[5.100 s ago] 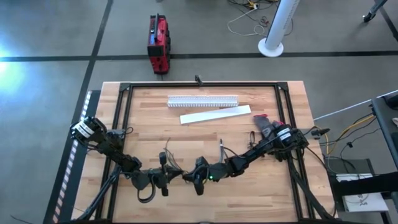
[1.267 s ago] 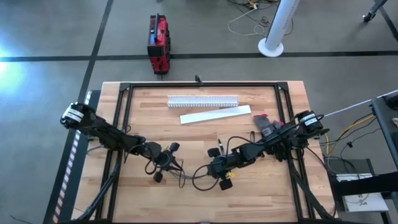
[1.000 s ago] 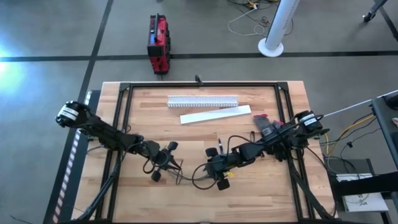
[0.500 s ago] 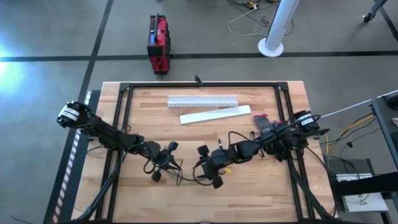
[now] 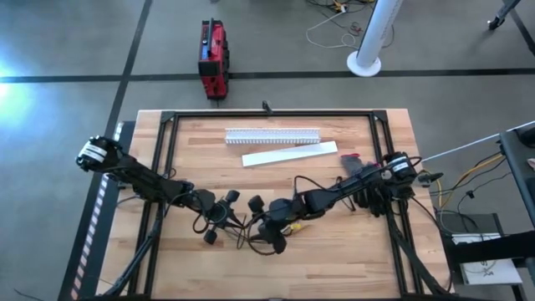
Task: Ziptie cables
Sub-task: Wrap the cables together using a black zip tie
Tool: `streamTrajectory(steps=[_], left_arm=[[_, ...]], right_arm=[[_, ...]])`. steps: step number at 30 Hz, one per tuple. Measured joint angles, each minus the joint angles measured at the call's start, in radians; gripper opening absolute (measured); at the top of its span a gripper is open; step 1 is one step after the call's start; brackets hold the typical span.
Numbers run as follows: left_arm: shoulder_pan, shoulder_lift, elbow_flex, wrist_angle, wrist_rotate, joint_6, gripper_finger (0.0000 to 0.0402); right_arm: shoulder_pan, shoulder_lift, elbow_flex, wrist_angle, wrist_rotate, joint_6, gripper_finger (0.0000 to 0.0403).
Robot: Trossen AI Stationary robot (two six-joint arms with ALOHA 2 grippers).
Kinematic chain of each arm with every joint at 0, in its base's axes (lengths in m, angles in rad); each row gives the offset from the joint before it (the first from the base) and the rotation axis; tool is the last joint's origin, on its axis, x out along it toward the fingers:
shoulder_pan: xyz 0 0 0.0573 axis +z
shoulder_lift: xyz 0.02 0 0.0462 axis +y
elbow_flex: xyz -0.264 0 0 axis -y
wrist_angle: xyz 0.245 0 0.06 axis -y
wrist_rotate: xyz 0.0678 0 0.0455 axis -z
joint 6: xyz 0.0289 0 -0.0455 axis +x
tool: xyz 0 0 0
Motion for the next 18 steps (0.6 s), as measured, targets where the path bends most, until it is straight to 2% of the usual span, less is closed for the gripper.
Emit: streamTrajectory(steps=[8, 11, 18], left_arm=[[0.0, 0.0, 0.0, 0.012, 0.0, 0.01, 0.0], [0.0, 0.0, -0.001, -0.03, 0.0, -0.017, 0.0], [-0.003, 0.011, -0.004, -0.034, 0.002, -0.023, 0.0]], right_arm=[[-0.056, 0.092, 0.125, -0.108, -0.094, -0.054, 0.0167], [-0.059, 0.112, 0.161, -0.176, -0.093, -0.072, 0.0166], [-0.059, 0.123, 0.17, -0.209, -0.094, -0.1, 0.0144]])
